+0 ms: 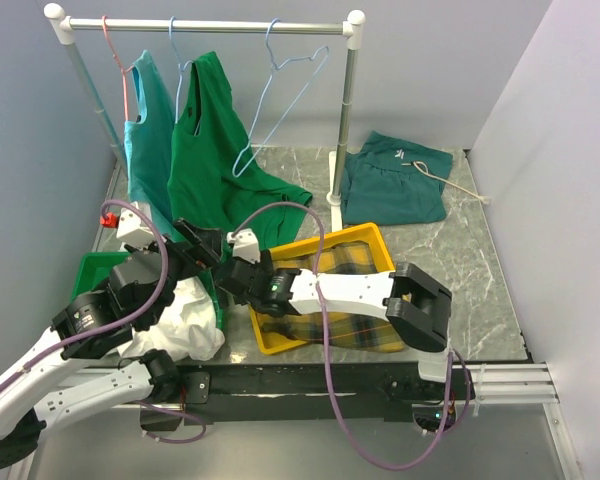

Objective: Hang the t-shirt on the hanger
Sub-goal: Move the bin to the corner of the board.

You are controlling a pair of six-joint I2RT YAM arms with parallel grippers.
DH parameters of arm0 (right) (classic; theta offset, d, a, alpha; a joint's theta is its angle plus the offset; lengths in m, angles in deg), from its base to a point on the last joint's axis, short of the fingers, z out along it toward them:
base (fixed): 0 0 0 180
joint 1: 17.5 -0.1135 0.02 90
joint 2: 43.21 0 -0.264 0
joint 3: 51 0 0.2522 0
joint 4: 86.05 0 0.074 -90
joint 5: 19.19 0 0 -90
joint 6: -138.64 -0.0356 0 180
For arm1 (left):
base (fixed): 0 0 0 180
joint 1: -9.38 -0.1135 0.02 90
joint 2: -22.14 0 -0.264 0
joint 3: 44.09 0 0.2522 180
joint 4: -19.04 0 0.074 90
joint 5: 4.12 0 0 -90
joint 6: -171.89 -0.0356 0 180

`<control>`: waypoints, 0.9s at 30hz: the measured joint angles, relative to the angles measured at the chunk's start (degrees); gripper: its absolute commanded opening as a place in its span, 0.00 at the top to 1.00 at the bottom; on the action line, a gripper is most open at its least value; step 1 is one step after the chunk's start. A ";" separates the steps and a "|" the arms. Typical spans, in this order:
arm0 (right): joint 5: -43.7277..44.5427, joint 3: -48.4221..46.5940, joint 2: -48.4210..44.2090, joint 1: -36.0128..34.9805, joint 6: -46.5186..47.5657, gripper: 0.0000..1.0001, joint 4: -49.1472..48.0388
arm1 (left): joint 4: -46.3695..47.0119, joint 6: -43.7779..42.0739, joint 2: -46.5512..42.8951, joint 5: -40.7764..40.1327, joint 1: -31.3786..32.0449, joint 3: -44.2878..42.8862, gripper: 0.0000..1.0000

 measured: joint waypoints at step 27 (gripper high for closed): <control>-4.22 -11.74 9.33 0.79 0.20 0.00 -0.15 | -0.07 -0.15 0.02 -1.44 0.00 -0.92 0.04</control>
